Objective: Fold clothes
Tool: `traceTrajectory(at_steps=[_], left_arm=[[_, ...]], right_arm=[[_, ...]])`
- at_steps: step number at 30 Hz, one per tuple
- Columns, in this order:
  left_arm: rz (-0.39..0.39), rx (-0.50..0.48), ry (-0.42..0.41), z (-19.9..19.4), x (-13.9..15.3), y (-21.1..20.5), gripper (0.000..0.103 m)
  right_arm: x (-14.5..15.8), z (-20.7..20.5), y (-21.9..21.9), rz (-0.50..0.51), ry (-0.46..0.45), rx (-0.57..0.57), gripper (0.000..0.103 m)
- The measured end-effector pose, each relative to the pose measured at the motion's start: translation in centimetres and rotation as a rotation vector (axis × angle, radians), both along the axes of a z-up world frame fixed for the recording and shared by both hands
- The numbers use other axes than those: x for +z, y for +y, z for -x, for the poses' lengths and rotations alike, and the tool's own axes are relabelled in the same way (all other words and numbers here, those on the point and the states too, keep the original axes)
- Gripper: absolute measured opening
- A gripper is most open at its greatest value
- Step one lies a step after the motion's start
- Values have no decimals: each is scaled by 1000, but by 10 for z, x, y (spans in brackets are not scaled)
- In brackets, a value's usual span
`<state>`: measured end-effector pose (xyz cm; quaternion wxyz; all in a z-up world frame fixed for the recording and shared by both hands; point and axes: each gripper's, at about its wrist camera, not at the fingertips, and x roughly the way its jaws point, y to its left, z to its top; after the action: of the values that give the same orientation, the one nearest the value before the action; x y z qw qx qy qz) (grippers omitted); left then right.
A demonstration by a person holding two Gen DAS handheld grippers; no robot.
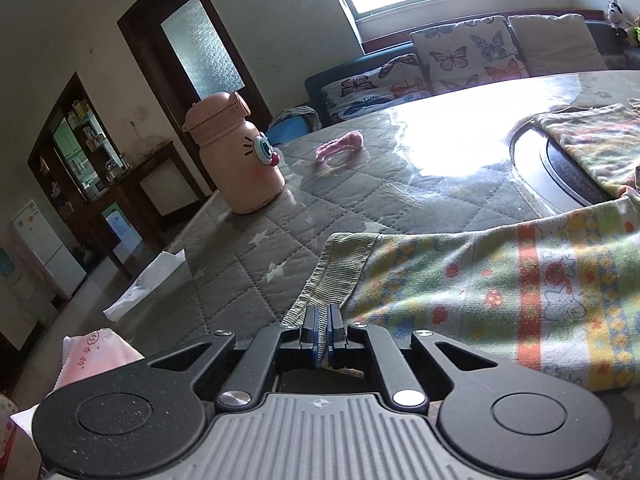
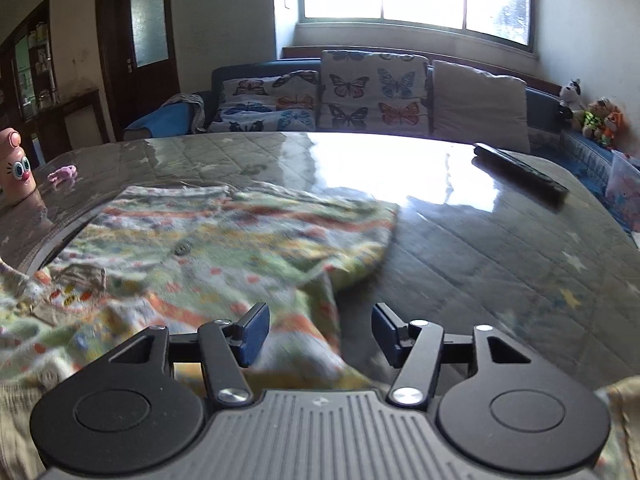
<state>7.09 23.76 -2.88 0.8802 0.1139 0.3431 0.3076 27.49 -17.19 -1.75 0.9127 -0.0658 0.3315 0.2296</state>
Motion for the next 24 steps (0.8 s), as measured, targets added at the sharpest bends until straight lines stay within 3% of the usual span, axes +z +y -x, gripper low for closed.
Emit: traceTrajectory(at_steps=[6, 12, 15, 20, 23, 24], left_arm=[[-4, -10, 6, 1, 0, -1, 5], [-21, -19, 19, 3, -1, -6, 5], [-26, -17, 23, 1, -1, -6, 5], [-31, -15, 32, 1, -1, -8, 5], [-37, -17, 39, 1, -2, -9, 5], [-37, -17, 40, 1, -2, -9, 5]], right_arm=[[0, 35, -60, -17, 4, -98, 71], [3, 57, -118, -28, -11, -256, 71], [2, 55, -154, 5, -37, -403, 71], [-6, 52, -185, 31, -46, -529, 71], [-12, 51, -194, 4, -16, -540, 66], [-12, 51, -193, 5, -21, -536, 56]])
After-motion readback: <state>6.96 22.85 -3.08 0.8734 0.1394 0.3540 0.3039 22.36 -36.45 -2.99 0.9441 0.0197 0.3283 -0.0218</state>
